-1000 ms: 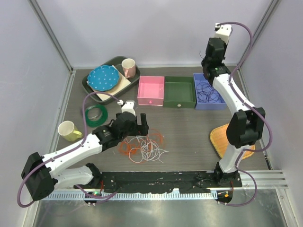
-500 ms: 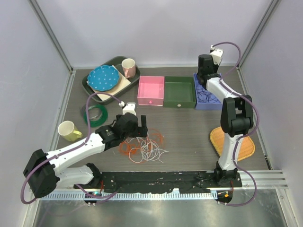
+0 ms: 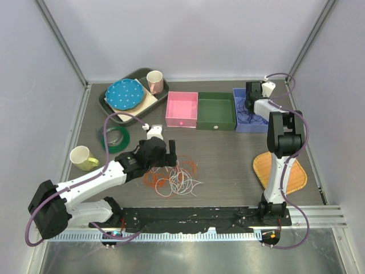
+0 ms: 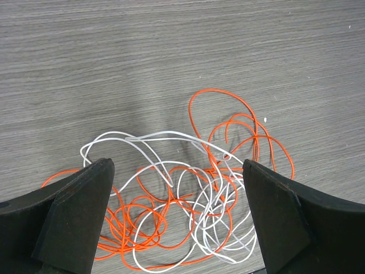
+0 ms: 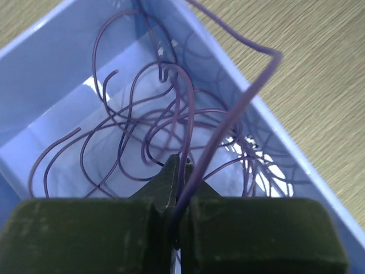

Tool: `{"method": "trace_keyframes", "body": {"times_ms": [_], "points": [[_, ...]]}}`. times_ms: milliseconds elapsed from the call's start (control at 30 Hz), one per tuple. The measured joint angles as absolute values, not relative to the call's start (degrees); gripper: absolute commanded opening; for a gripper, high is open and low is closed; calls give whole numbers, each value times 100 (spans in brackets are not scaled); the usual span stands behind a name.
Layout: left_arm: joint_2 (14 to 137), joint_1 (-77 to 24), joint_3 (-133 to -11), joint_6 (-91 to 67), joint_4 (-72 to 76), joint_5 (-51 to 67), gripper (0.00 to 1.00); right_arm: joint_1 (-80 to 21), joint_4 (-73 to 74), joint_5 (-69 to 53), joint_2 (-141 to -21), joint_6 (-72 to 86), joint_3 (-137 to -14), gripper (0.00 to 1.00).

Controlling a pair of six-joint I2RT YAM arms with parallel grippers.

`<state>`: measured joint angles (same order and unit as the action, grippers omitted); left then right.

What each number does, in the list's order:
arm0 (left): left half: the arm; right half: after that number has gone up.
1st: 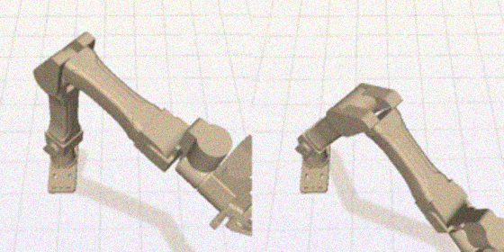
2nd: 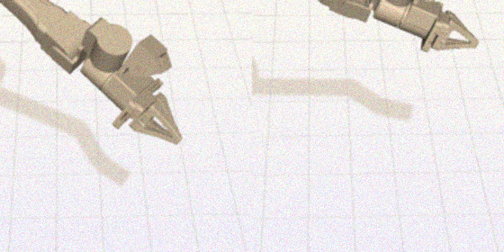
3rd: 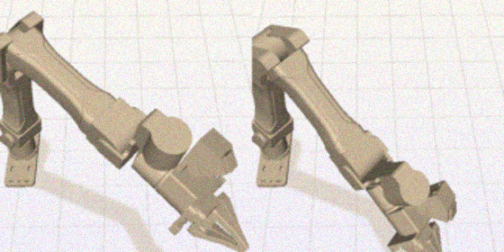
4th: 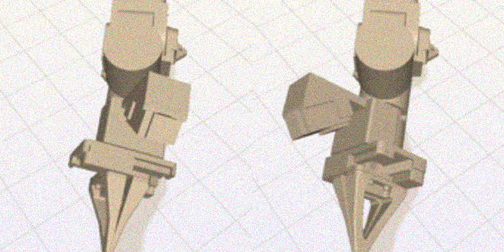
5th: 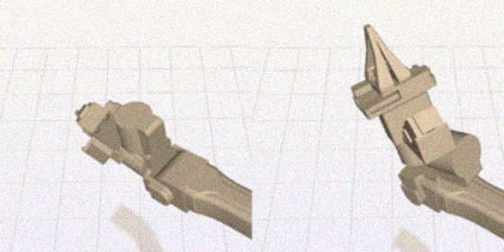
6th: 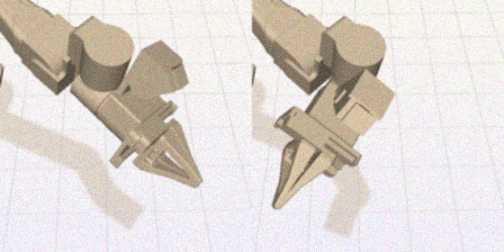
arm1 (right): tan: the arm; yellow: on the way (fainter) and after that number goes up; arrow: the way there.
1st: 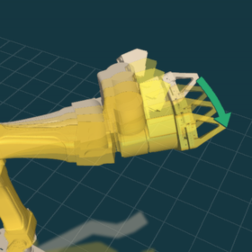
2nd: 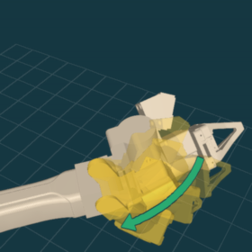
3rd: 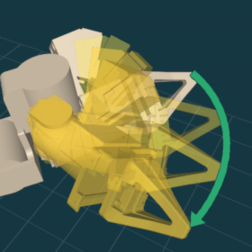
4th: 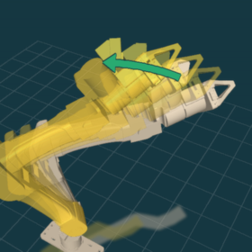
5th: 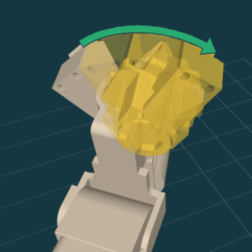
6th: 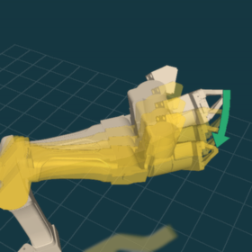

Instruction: Untangle the cables

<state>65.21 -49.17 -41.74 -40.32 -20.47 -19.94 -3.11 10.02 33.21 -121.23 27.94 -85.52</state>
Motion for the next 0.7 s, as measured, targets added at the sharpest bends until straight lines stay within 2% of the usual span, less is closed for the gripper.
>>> {"method": "trace_keyframes", "body": {"times_ms": [67, 200, 267, 300, 333, 433, 500, 633, 700], "points": [[6499, -4917, -4156, -4032, -2045, -1992, 100, -318, 1044, 3138, -12145, 2847, -8523, 7], [6383, -4917, -4073, -4049, -2047, -1981, 100, -331, 1026, 2814, -12145, 2867, -8370, 7], [6348, -4917, -4062, -4053, -2045, -1959, 100, -333, 906, 2716, -12123, 2867, -8228, 12], [6337, -4917, -4060, -4053, -2045, -1949, 100, -331, 770, 2637, -12051, 2862, -8114, 16], [6333, -4917, -4058, -4053, -2045, -1944, 100, -331, 722, 2493, -11968, 2867, -8020, 25], [6324, -4917, -4056, -4056, -2045, -1931, 100, -316, 668, 2237, -11789, 2880, -7802, 37], [6324, -4917, -4056, -4056, -2045, -1927, 100, -320, 652, 2112, -11655, 2884, -7682, 41], [6307, -4917, -4032, -4058, -2045, -1894, 100, -327, 650, 1957, -11266, 2862, -7509, 58], [6294, -4917, -4023, -4060, -2045, -1876, 100, -327, 666, 1935, -11050, 2862, -7476, 61]]}}
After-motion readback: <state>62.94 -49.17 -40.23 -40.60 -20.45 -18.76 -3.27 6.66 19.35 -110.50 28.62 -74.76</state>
